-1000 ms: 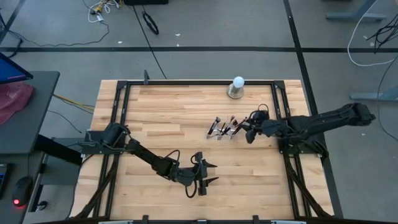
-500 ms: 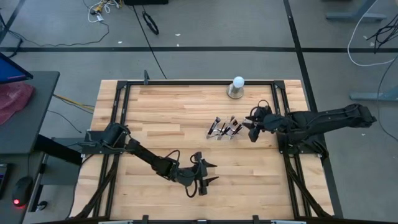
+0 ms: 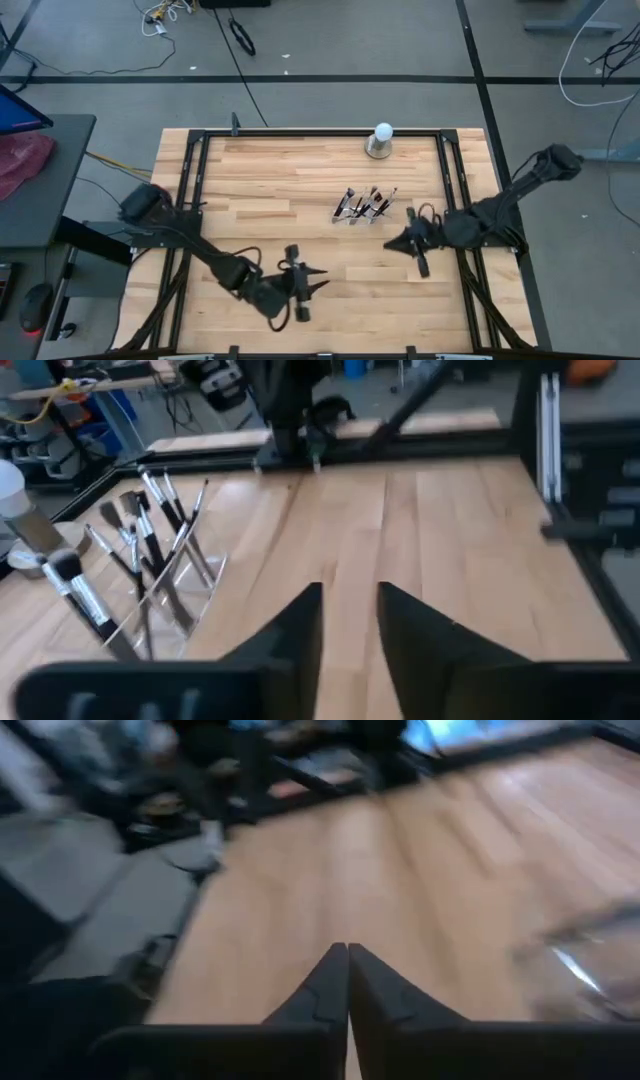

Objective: Put items in baskets/containers
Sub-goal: Return to Home Position

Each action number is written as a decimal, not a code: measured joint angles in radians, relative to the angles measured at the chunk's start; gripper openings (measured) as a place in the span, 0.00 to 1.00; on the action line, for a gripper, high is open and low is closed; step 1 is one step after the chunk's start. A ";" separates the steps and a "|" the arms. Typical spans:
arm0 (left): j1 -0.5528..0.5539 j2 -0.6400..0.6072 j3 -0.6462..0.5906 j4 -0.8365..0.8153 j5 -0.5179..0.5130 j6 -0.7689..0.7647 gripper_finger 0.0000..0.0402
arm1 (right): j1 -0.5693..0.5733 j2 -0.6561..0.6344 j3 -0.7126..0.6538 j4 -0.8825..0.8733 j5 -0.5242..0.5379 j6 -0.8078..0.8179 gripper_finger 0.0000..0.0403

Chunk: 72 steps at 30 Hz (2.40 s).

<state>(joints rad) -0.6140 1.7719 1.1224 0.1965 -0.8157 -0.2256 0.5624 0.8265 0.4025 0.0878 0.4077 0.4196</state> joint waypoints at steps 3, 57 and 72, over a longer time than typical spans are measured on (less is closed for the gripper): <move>-0.019 -0.033 -0.001 -0.077 -0.001 -0.003 0.16 | 0.012 0.011 -0.053 0.184 -0.062 -0.113 0.05; 0.128 -1.769 -1.111 0.011 0.216 0.160 0.00 | -0.536 -0.821 -0.387 -0.070 -0.450 -0.234 0.02; 0.558 -1.759 -1.114 -0.074 0.776 0.108 0.00 | -0.535 -0.800 -0.385 -0.070 -0.453 -0.197 0.01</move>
<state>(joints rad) -0.0563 0.0124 0.0082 0.1226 -0.0398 -0.1181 0.0273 0.0263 0.0174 0.0177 -0.0452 0.2222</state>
